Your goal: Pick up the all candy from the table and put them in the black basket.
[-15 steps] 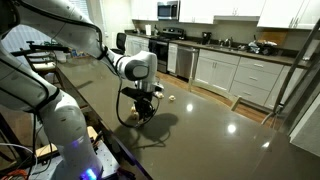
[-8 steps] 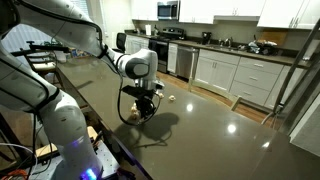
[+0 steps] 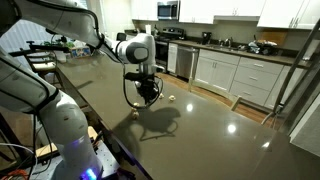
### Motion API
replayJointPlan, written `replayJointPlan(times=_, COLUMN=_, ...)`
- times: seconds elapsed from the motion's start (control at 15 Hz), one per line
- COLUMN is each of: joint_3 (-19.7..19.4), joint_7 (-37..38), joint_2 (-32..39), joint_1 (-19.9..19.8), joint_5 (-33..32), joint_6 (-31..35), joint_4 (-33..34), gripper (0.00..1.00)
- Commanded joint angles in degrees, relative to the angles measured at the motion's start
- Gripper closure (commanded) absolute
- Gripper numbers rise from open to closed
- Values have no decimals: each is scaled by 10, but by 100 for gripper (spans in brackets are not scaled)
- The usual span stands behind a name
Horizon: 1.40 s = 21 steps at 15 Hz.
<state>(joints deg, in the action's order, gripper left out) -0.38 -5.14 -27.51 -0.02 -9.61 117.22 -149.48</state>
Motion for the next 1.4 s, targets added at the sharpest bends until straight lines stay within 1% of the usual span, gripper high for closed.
replayJointPlan(times=0.0, joint_3=12, joint_7=-14, joint_2=-3, joint_1=17, joint_5=0, joint_6=-2, joint_4=35, gripper=95)
replayJointPlan(times=0.47, joint_3=10, joint_7=-51, joint_2=35, joint_1=62, joint_5=41, joint_6=45, joint_4=90, gripper=95)
replayJointPlan(times=0.73, joint_3=11, joint_7=-91, joint_2=65, joint_1=90, joint_5=81, joint_6=74, joint_4=117, gripper=95)
replayJointPlan(times=1.0, joint_3=22, joint_7=-124, joint_2=107, joint_1=115, joint_5=106, joint_6=86, joint_4=150, gripper=95)
replayJointPlan(times=1.2, joint_3=36, joint_7=-137, joint_2=135, joint_1=124, joint_5=108, joint_6=93, joint_4=173, gripper=95)
replayJointPlan(times=1.33, joint_3=44, joint_7=-145, joint_2=150, joint_1=129, joint_5=111, joint_6=82, joint_4=191, gripper=95)
